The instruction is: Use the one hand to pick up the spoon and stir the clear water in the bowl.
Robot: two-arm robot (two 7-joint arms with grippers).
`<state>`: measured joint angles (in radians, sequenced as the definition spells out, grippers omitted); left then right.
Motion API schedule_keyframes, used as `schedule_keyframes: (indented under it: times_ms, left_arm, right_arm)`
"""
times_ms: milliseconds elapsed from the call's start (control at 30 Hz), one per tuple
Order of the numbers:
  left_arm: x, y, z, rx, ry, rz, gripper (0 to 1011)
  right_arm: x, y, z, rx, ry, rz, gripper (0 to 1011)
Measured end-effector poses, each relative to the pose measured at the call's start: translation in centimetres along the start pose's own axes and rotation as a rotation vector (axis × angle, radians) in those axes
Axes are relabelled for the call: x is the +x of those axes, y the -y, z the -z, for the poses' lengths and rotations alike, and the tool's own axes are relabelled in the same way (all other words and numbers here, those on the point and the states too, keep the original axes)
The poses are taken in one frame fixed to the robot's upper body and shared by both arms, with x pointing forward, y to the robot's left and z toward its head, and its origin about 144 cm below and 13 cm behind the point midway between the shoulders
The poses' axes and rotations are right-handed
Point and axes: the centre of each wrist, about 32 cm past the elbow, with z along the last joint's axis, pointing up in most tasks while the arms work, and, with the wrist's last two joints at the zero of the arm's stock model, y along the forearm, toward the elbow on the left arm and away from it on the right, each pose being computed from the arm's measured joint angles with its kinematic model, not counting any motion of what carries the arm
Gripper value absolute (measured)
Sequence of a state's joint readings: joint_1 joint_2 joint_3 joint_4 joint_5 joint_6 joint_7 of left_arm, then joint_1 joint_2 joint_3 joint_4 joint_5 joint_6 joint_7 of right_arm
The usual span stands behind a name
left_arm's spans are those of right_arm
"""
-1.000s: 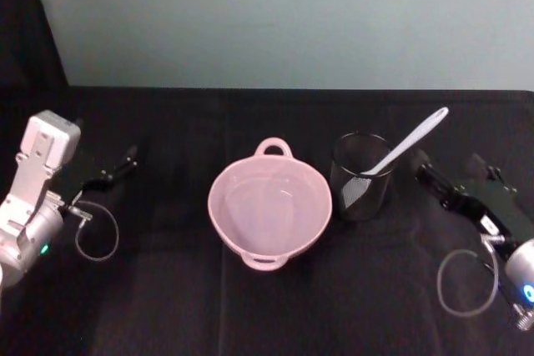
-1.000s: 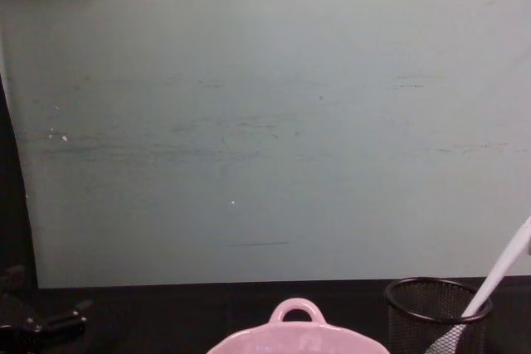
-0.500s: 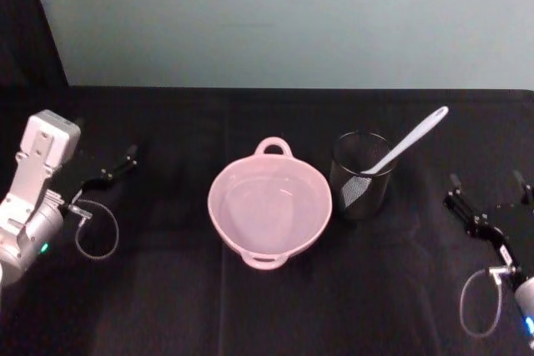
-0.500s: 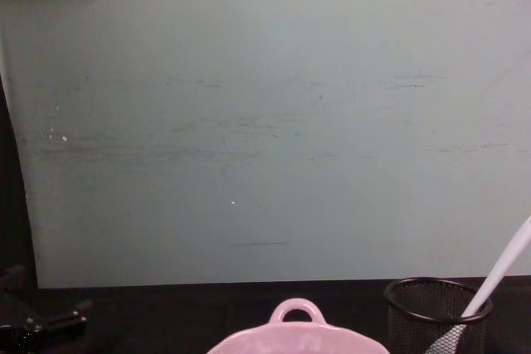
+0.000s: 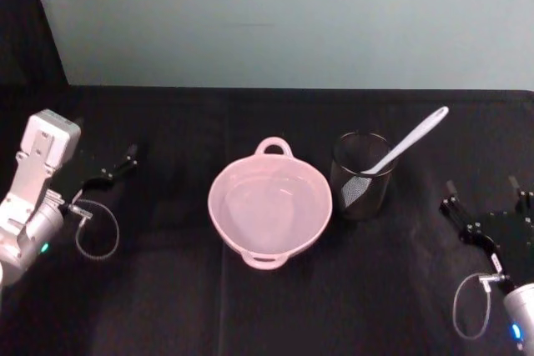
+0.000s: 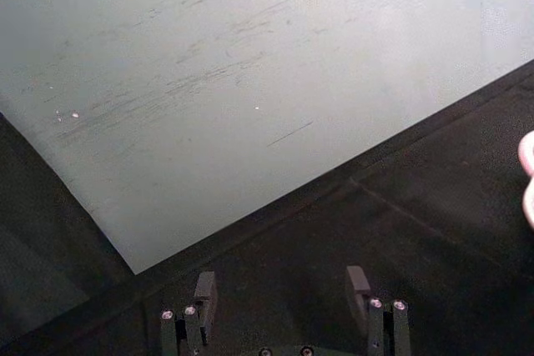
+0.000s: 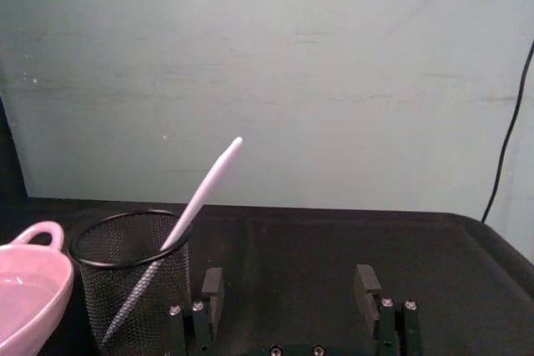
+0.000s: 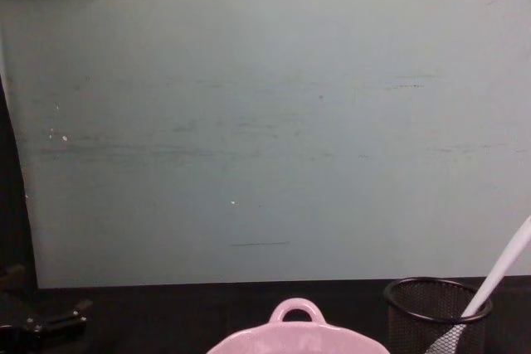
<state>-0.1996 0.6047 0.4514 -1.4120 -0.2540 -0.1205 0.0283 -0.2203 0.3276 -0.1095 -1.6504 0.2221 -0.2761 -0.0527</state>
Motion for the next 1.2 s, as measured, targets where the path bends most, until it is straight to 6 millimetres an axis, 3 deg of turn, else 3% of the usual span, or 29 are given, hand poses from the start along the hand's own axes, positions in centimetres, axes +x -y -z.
schedule_keyframes:
  times_ms: [1200]
  left_arm:
    - [0.00,0.00,0.00,0.000,0.000,0.000,1011]
  right_arm:
    - [0.05,0.00,-0.04,-0.001,-0.004,-0.001,1002]
